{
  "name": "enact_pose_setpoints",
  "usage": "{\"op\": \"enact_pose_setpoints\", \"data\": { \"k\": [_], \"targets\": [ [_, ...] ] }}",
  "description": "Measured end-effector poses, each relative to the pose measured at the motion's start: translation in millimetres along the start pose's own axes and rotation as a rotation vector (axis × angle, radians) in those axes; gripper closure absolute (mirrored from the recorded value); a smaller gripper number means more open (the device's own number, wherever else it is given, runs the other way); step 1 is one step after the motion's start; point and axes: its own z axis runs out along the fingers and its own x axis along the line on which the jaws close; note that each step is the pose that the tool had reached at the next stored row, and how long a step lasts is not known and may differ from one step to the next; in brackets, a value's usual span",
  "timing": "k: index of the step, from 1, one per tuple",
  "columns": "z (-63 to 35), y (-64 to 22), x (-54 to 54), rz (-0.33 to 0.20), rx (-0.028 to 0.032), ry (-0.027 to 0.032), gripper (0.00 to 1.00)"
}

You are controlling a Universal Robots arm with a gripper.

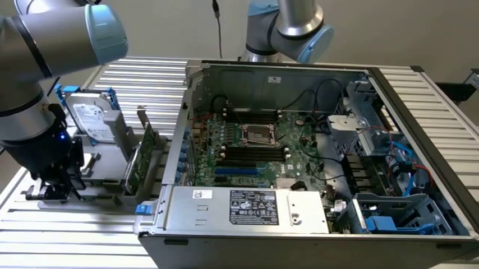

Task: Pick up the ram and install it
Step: 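Pick up the ram and move it above insertion slot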

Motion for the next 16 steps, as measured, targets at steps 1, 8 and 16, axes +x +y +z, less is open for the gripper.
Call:
{"op": "enact_pose_setpoints", "data": {
  "k": [1, 8, 16],
  "targets": [
    [1.8, 0.0, -0.1, 0.000, 0.0002, -0.0009, 0.69],
    [10.0, -0.2, -0.4, 0.005, 0.0017, -0.0157, 0.69],
    [10.6, -1.6, 2.2, 0.012, 0.0014, -0.0168, 0.69]
  ]
}}
